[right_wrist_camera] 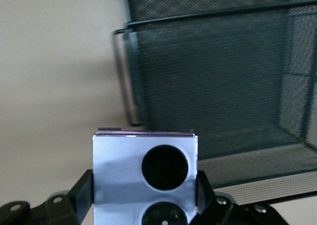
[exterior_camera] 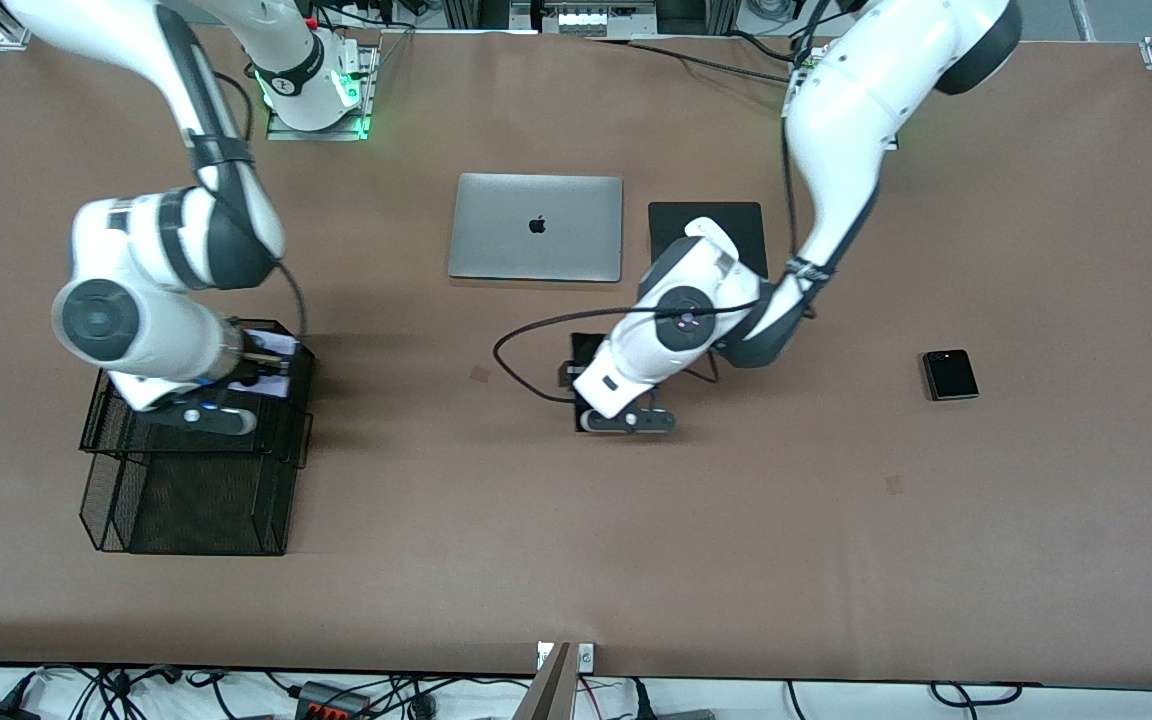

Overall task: Place phones with both arms
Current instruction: 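Drop the white phone into the basket while the left gripper carries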

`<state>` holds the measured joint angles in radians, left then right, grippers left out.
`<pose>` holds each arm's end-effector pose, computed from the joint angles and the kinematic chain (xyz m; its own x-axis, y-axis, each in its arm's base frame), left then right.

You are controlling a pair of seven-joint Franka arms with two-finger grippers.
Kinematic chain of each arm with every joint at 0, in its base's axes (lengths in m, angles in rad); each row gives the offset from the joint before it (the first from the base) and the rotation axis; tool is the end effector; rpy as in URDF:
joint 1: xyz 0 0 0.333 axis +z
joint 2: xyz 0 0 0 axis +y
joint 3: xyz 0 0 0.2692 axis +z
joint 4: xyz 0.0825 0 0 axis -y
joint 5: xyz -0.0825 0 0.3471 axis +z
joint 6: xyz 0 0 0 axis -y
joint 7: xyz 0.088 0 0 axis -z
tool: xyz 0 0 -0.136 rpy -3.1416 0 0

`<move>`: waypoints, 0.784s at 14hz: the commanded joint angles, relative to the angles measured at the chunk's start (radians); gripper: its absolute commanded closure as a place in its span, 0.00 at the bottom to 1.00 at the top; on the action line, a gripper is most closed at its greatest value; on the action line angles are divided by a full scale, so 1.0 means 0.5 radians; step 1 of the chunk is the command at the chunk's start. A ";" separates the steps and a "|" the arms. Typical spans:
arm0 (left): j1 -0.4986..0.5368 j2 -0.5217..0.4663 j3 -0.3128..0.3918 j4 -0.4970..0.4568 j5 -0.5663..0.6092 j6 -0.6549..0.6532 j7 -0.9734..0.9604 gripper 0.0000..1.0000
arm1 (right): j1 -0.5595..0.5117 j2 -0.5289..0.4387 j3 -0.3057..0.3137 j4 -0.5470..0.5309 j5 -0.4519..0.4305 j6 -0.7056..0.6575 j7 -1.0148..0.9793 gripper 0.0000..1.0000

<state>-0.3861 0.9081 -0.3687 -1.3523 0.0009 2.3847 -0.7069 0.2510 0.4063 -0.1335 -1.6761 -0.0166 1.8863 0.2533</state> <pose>0.5385 -0.4388 0.1823 0.9928 0.0983 -0.0690 0.1151 -0.9425 0.3138 0.5808 0.0715 0.3012 0.9769 -0.1309 -0.1688 -0.1128 -0.9872 0.1130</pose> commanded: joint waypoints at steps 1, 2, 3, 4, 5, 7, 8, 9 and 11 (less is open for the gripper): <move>-0.141 0.086 0.013 0.020 -0.045 0.151 -0.123 0.75 | -0.127 -0.052 0.037 -0.062 -0.007 -0.020 -0.166 0.83; -0.185 0.104 0.013 0.020 -0.042 0.176 -0.160 0.75 | -0.140 -0.037 0.037 -0.062 -0.007 -0.017 -0.172 0.83; -0.206 0.110 0.016 0.020 -0.039 0.191 -0.197 0.75 | -0.143 -0.012 0.037 -0.062 -0.004 -0.005 -0.169 0.83; -0.213 0.114 0.020 0.017 -0.026 0.191 -0.206 0.70 | -0.146 0.015 0.034 -0.059 0.002 0.019 -0.169 0.83; -0.207 0.107 0.032 0.008 -0.014 0.188 -0.191 0.37 | -0.146 0.040 0.037 -0.056 0.003 0.047 -0.169 0.83; -0.203 0.095 0.035 -0.008 0.004 0.182 -0.182 0.00 | -0.164 0.080 0.034 -0.059 0.003 0.102 -0.172 0.82; -0.182 0.080 0.035 -0.017 0.023 0.158 -0.182 0.00 | -0.180 0.101 0.037 -0.059 0.003 0.120 -0.175 0.82; -0.173 0.034 0.038 -0.041 0.023 0.112 -0.182 0.00 | -0.192 0.123 0.037 -0.059 0.003 0.130 -0.190 0.81; -0.145 -0.058 0.081 -0.041 0.035 -0.126 -0.182 0.00 | -0.220 0.148 0.037 -0.059 0.012 0.188 -0.203 0.06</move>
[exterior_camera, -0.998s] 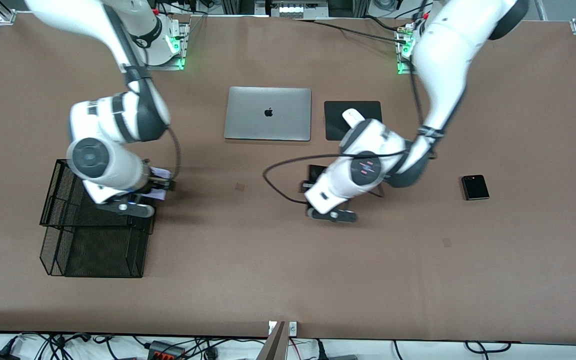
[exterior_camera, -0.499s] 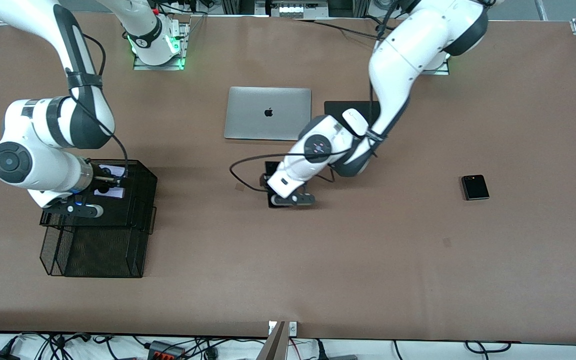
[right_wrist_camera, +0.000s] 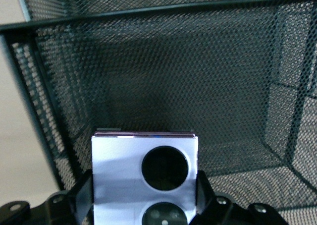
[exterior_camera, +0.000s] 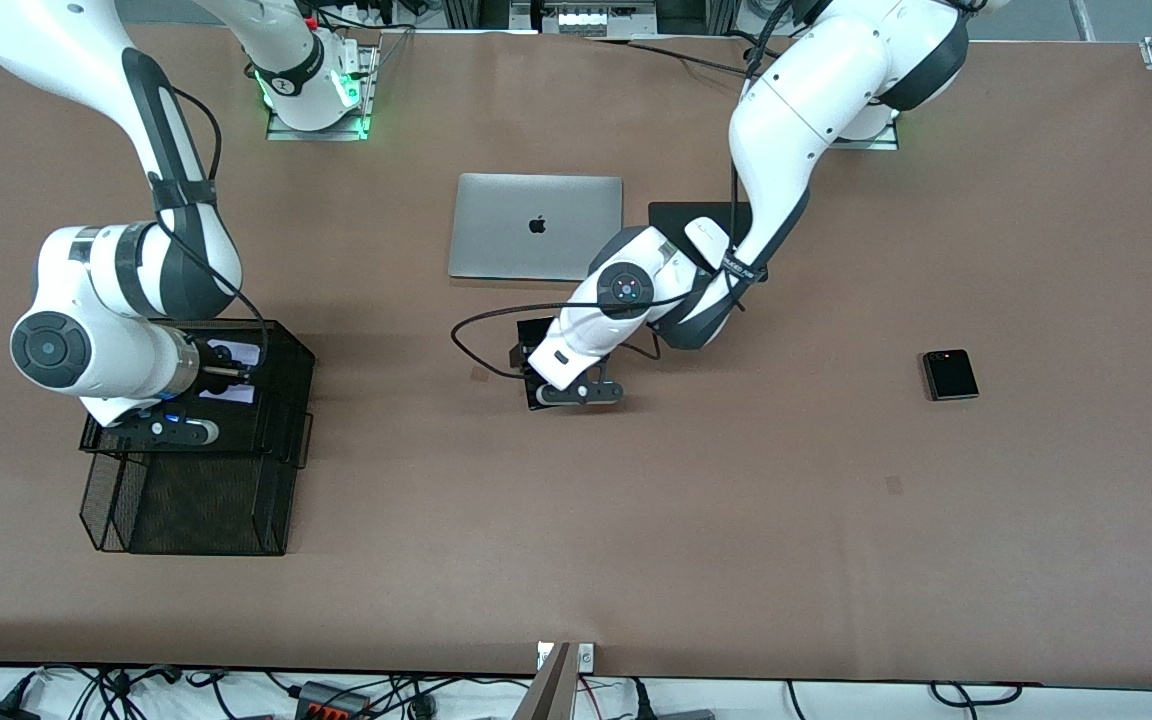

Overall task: Place phones with both arms
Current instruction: 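Drop the white phone into the basket while the left gripper carries, then set the long black phone mid-table with the left gripper and release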

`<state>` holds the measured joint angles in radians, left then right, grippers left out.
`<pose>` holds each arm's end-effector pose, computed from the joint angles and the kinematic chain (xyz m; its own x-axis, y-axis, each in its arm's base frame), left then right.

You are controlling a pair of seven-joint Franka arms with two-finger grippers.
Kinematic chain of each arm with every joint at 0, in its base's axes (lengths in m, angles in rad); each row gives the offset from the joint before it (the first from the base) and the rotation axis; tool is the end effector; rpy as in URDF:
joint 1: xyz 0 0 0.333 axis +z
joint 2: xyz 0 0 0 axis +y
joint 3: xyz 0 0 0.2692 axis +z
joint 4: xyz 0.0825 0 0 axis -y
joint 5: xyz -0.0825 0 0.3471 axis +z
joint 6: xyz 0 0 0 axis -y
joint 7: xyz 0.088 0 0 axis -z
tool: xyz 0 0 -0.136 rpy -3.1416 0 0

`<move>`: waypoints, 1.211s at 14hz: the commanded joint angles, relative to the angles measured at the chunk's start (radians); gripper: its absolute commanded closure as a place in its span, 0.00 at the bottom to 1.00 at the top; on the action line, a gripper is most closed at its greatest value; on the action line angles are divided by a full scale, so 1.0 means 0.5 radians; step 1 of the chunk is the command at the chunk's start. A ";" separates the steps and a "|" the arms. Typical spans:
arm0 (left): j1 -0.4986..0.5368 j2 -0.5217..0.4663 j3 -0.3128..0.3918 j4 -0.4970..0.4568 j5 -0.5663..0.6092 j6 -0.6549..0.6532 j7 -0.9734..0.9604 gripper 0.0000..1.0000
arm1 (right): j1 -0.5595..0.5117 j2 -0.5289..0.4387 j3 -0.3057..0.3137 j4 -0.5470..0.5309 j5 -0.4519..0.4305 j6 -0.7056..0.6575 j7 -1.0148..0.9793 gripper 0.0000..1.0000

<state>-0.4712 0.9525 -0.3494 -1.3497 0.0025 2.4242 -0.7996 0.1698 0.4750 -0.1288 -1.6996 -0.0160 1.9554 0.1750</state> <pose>0.5046 -0.4739 0.1549 0.9875 0.1243 -0.0972 0.1480 -0.9431 0.2976 0.5851 0.0262 0.2558 0.9719 -0.1268 -0.1984 -0.1069 -0.9884 0.1081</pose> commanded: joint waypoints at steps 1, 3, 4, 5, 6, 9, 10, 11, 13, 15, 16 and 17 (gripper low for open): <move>0.043 -0.214 0.106 -0.046 0.099 -0.413 0.004 0.00 | -0.054 -0.002 0.027 0.003 0.011 0.029 -0.046 0.00; 0.114 -0.303 0.153 -0.040 0.362 -0.824 0.043 0.00 | -0.015 -0.081 0.043 0.094 0.011 -0.051 -0.034 0.00; 0.187 -0.322 0.150 -0.034 0.506 -0.984 0.074 0.00 | 0.022 -0.094 0.046 0.186 0.020 -0.146 -0.031 0.00; 0.251 -0.340 0.150 -0.040 0.602 -1.135 0.123 0.00 | 0.080 -0.085 0.046 0.302 0.026 -0.241 -0.028 0.00; 0.337 -0.343 0.153 -0.034 0.666 -1.285 0.206 0.00 | 0.163 -0.082 0.046 0.367 0.029 -0.278 -0.016 0.00; 0.705 -0.359 0.150 -0.028 0.707 -1.516 0.674 0.00 | 0.402 -0.039 0.046 0.399 0.163 -0.221 -0.009 0.00; 0.846 -0.359 0.128 -0.031 0.701 -1.532 0.822 0.00 | 0.500 -0.002 0.046 0.399 0.176 -0.150 -0.012 0.00; 0.987 -0.359 0.119 -0.049 0.685 -1.529 0.926 0.00 | 0.610 0.053 0.046 0.399 0.176 -0.083 -0.022 0.00; 1.159 -0.359 0.119 -0.114 0.673 -1.517 0.961 0.00 | 0.819 0.175 0.046 0.405 0.176 0.067 -0.003 0.00; 1.340 -0.356 0.116 -0.141 0.673 -1.504 1.001 0.00 | 0.967 0.289 0.046 0.405 0.176 0.258 0.012 0.00; 1.405 -0.356 0.119 -0.169 0.673 -1.498 1.095 0.00 | 1.022 0.341 0.046 0.405 0.173 0.331 0.036 0.00; 1.512 -0.353 0.116 -0.181 0.667 -1.480 1.233 0.00 | 1.074 0.399 0.046 0.411 0.173 0.432 0.058 0.00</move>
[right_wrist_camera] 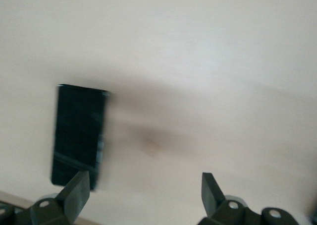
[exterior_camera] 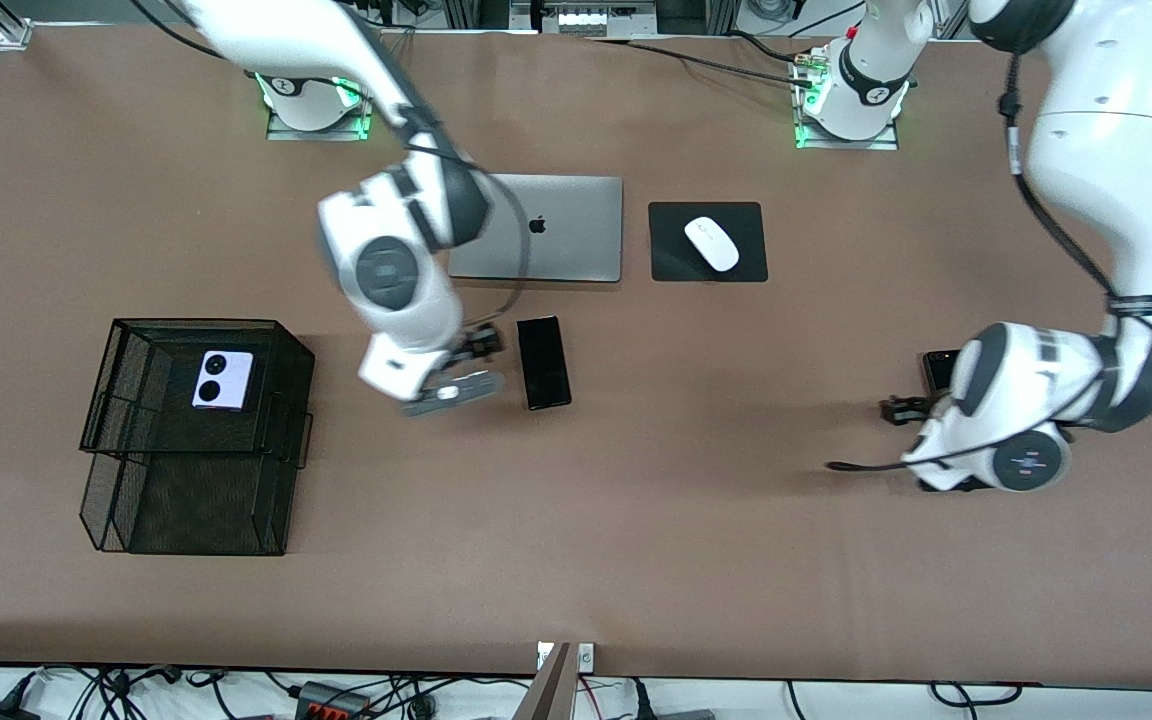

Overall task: Place phones with both arms
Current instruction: 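Set the long black phone mid-table with the left gripper and release, then grasp the small phone with the left gripper while the right gripper grasps the long phone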

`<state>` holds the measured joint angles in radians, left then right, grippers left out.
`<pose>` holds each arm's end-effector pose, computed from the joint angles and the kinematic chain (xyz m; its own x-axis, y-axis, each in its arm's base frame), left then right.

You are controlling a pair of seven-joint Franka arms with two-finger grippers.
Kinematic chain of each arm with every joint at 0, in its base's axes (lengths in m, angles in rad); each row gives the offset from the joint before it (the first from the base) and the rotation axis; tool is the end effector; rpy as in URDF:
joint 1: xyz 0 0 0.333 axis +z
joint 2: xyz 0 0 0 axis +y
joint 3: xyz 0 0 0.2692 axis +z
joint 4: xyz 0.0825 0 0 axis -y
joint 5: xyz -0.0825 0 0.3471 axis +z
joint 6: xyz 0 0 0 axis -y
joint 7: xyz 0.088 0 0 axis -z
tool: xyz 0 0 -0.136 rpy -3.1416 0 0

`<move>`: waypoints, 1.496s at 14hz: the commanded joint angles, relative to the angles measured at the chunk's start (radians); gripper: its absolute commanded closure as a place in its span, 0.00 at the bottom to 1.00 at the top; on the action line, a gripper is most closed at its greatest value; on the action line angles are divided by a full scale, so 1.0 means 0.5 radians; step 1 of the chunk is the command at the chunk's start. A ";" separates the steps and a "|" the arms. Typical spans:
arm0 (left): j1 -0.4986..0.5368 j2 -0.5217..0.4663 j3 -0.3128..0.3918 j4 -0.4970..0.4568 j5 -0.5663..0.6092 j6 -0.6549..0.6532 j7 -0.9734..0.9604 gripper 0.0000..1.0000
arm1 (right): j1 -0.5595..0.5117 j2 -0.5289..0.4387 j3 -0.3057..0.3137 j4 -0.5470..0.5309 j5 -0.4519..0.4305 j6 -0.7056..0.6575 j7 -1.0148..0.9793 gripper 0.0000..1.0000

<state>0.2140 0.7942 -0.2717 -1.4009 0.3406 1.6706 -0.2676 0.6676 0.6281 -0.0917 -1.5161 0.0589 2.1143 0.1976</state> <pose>0.5945 0.0252 0.1768 0.8877 0.1555 -0.4334 0.0677 -0.9751 -0.2112 0.5354 0.3604 0.2461 0.9343 0.3556 -0.0256 0.3560 -0.9345 0.0095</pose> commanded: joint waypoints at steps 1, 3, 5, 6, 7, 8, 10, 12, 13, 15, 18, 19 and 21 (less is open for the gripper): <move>0.237 -0.039 -0.085 -0.140 -0.021 0.058 0.273 0.00 | 0.113 0.133 -0.028 0.044 0.026 0.185 0.037 0.00; 0.503 -0.045 -0.281 -0.314 -0.028 0.159 0.323 0.00 | 0.186 0.219 -0.028 0.044 0.023 0.256 0.129 0.00; 0.773 -0.085 -0.484 -0.468 -0.003 0.327 0.330 0.00 | 0.275 0.293 -0.031 0.041 0.011 0.306 0.160 0.00; 0.817 -0.125 -0.518 -0.538 0.003 0.386 0.330 0.00 | 0.300 0.320 -0.031 0.041 0.014 0.339 0.163 0.00; 0.814 -0.174 -0.515 -0.597 0.015 0.453 0.330 0.00 | 0.303 0.348 -0.031 0.038 0.023 0.361 0.166 0.00; 0.814 -0.214 -0.515 -0.640 0.064 0.493 0.330 0.00 | 0.300 0.367 -0.031 0.038 0.026 0.373 0.200 0.00; 0.821 -0.226 -0.518 -0.677 0.144 0.561 0.305 0.00 | 0.312 0.391 -0.031 0.038 0.017 0.413 0.215 0.00; 0.833 -0.232 -0.515 -0.772 0.144 0.683 0.302 0.00 | 0.315 0.403 -0.031 0.032 0.002 0.422 0.209 0.00; 0.836 -0.251 -0.509 -0.833 0.147 0.760 0.299 0.00 | 0.318 0.404 -0.031 0.032 -0.001 0.419 0.203 0.00; 0.839 -0.248 -0.494 -0.867 0.235 0.831 0.299 0.00 | 0.321 0.419 -0.034 0.029 -0.001 0.425 0.215 0.00; 0.839 -0.248 -0.491 -0.870 0.319 0.840 0.265 0.00 | 0.337 0.462 -0.031 0.023 -0.001 0.468 0.218 0.00; 0.839 -0.248 -0.491 -0.870 0.322 0.837 0.259 0.00 | 0.337 0.471 -0.031 0.023 0.002 0.468 0.218 0.00; 0.842 -0.245 -0.491 -0.870 0.322 0.840 0.235 0.00 | 0.331 0.471 -0.031 0.016 0.005 0.459 0.215 0.00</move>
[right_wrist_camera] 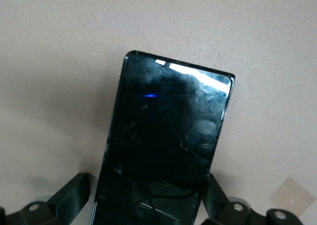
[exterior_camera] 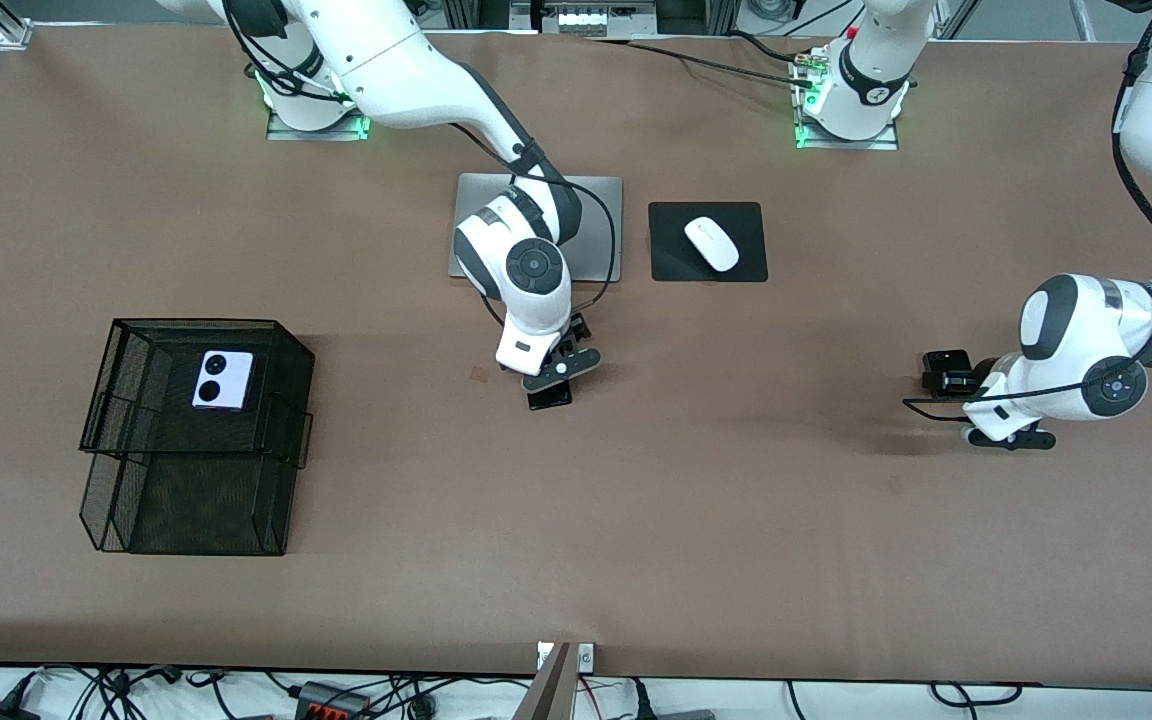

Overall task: Place phones with both arms
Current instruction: 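Grasp the small phone with the left gripper while the right gripper grasps the long phone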

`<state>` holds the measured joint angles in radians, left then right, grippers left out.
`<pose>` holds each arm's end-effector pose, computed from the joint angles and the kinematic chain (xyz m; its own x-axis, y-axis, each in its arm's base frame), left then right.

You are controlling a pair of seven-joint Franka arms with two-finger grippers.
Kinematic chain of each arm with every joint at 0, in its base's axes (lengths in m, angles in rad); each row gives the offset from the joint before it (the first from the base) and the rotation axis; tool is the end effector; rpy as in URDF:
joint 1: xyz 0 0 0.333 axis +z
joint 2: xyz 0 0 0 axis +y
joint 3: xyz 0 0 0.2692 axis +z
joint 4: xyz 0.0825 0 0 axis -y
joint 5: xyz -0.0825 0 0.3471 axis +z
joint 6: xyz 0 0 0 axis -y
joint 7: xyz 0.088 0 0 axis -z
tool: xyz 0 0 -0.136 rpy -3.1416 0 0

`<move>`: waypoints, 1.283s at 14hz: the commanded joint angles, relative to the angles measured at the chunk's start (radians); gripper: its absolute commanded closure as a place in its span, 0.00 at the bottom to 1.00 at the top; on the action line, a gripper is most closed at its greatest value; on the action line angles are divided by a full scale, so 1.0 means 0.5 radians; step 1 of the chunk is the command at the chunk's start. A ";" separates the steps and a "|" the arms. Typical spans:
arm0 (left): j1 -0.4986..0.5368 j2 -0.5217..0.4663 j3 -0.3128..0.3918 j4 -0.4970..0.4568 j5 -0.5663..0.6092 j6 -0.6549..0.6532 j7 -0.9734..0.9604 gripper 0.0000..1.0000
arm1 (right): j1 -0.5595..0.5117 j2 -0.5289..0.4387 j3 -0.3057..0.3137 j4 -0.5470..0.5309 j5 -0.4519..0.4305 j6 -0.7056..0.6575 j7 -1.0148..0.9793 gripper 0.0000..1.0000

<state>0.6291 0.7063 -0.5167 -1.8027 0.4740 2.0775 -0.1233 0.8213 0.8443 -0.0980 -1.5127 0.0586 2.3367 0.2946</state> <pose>0.5470 0.0916 0.1343 0.9549 -0.0078 -0.2969 -0.0176 -0.9994 -0.0302 0.4784 0.4334 0.1270 0.9132 0.4075 -0.0059 0.4075 -0.9126 0.0349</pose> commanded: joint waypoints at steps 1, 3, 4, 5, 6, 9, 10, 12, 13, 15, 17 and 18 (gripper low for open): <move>0.012 -0.057 -0.001 -0.070 0.055 0.027 -0.078 0.00 | 0.023 0.033 -0.019 0.016 0.002 0.011 0.012 0.07; 0.012 -0.023 -0.001 -0.070 0.055 0.027 -0.118 0.00 | 0.023 0.020 -0.028 0.022 0.009 0.008 0.000 0.65; 0.012 -0.011 0.002 -0.070 0.055 0.027 -0.118 0.00 | 0.002 -0.010 -0.031 0.022 0.003 -0.004 -0.015 0.78; 0.012 0.002 0.003 -0.070 0.055 0.027 -0.118 0.00 | -0.007 -0.062 -0.034 0.019 0.002 -0.034 -0.012 0.81; 0.012 0.002 0.006 -0.067 0.055 0.027 -0.112 0.12 | -0.014 -0.136 -0.049 0.025 0.015 -0.108 0.006 0.83; 0.006 0.002 0.006 -0.058 0.055 0.021 -0.103 0.60 | -0.029 -0.402 -0.208 0.031 0.024 -0.392 0.113 0.83; -0.006 -0.001 0.006 -0.046 0.055 0.005 -0.103 0.64 | -0.032 -0.482 -0.288 0.031 0.021 -0.536 0.156 0.83; -0.016 -0.023 -0.028 0.025 0.055 -0.080 -0.103 0.64 | -0.035 -0.599 -0.502 0.007 0.015 -0.764 0.172 0.83; -0.031 -0.023 -0.068 0.104 0.055 -0.202 -0.106 0.64 | -0.065 -0.639 -0.592 0.006 0.015 -0.871 0.135 0.83; -0.068 -0.020 -0.190 0.252 0.043 -0.454 -0.115 0.63 | -0.246 -0.719 -0.629 -0.021 0.030 -1.056 -0.018 0.83; -0.156 -0.023 -0.310 0.316 0.018 -0.544 -0.128 0.63 | -0.467 -0.774 -0.626 -0.058 0.033 -1.145 -0.189 0.83; -0.230 -0.020 -0.341 0.341 0.018 -0.547 -0.170 0.63 | -0.556 -0.780 -0.626 -0.058 0.036 -1.197 -0.263 0.82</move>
<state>0.5814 0.7011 -0.6566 -1.6714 0.4739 1.8514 -0.1726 0.6191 0.4903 -0.4286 -1.5098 0.0597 1.7769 0.2250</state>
